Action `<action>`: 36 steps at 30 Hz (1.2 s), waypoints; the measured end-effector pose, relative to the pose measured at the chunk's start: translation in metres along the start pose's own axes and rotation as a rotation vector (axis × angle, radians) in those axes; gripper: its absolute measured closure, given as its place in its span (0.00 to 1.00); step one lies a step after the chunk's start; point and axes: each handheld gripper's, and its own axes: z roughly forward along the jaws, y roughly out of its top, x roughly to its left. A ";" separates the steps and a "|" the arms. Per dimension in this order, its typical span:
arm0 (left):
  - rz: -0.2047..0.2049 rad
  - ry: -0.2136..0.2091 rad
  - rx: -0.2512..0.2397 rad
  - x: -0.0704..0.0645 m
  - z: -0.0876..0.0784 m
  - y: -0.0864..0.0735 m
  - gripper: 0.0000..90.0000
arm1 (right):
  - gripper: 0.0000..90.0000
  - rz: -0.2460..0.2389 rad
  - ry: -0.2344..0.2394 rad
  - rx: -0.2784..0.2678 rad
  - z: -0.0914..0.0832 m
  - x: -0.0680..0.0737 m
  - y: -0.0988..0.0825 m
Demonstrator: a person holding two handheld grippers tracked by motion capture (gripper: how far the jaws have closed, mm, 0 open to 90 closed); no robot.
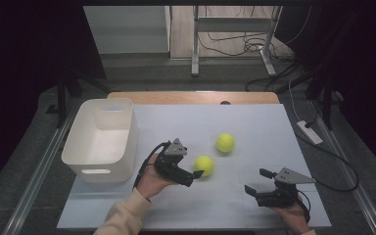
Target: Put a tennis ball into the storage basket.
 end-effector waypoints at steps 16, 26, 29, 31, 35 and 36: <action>-0.006 -0.019 0.072 0.006 0.032 0.007 0.02 | 0.11 0.002 -0.004 0.003 0.000 -0.001 0.000; -0.016 -0.019 0.128 0.010 0.053 0.009 0.01 | 0.12 0.004 -0.007 -0.001 -0.001 -0.002 0.000; -0.017 -0.020 0.139 0.010 0.058 0.009 0.01 | 0.12 0.003 -0.006 -0.001 0.000 -0.002 0.000; -0.015 -0.018 0.150 0.011 0.060 0.009 0.01 | 0.12 0.002 -0.005 -0.002 0.000 -0.001 0.000; -0.018 -0.017 0.178 0.013 0.067 0.008 0.01 | 0.12 0.000 -0.004 0.001 0.000 -0.001 0.000; -0.018 -0.017 0.178 0.013 0.067 0.008 0.01 | 0.11 0.002 -0.002 0.000 0.001 -0.001 0.000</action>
